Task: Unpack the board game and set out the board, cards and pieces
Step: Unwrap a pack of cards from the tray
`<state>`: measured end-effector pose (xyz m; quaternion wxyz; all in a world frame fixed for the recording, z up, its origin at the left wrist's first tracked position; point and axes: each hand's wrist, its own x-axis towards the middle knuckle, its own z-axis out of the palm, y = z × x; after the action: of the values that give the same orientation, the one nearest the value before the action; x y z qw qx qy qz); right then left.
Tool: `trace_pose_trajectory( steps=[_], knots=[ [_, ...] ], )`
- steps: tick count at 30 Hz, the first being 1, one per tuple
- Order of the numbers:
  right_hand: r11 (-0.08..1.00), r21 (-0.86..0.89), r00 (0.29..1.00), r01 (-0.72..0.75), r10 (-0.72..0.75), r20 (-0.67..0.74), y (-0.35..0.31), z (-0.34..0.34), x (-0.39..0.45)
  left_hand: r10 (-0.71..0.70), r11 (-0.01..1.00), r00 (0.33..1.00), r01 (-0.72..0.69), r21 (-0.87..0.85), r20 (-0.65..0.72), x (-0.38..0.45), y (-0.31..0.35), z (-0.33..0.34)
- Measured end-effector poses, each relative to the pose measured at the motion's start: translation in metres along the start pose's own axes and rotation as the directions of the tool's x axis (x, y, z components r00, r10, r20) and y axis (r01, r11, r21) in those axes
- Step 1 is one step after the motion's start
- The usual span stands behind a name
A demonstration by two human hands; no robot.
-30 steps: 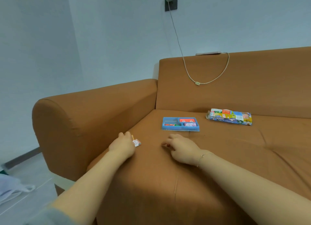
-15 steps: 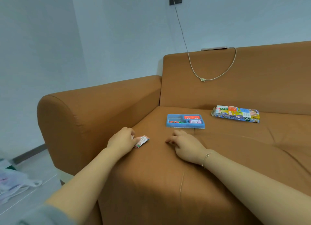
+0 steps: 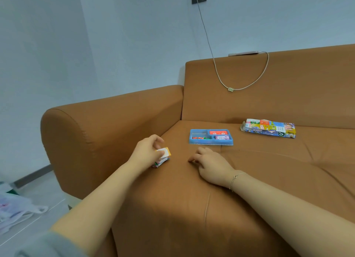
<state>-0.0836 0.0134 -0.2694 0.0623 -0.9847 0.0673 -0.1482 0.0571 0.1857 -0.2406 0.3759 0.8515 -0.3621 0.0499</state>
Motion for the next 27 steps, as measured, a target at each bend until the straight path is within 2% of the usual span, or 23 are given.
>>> trace_pose_trajectory(
  steps=[4,7,9,14,18,22,27],
  knots=[
    [1.000,0.007,1.000,0.005,-0.005,-0.002,0.000,0.000,0.000,-0.066,0.975,0.998,0.065,0.212,-0.004,-0.003,-0.009,0.008],
    [1.000,0.010,1.000,0.006,-0.006,-0.006,0.001,0.000,0.000,-0.018,0.952,0.999,0.030,0.305,-0.043,-0.007,-0.009,0.011],
    [1.000,0.010,1.000,0.007,-0.007,-0.011,0.001,0.001,0.000,0.029,0.951,0.999,-0.016,0.310,-0.036,-0.010,-0.006,0.012],
    [1.000,0.009,1.000,0.008,-0.007,-0.017,0.001,0.001,0.000,0.084,0.921,0.992,-0.112,0.372,0.090,-0.017,-0.010,0.016],
    [1.000,0.010,1.000,0.007,-0.007,-0.024,0.001,0.002,-0.001,0.113,0.913,0.993,-0.108,0.393,0.010,-0.018,-0.015,0.016],
    [1.000,0.011,0.999,0.015,-0.015,-0.035,0.002,0.003,-0.001,0.085,0.907,0.995,-0.053,0.418,-0.058,-0.018,-0.017,0.015],
    [1.000,0.013,0.999,0.024,-0.024,-0.033,0.005,0.002,-0.002,0.054,0.888,0.998,-0.033,0.458,-0.033,-0.015,-0.016,0.015]
  ],
)
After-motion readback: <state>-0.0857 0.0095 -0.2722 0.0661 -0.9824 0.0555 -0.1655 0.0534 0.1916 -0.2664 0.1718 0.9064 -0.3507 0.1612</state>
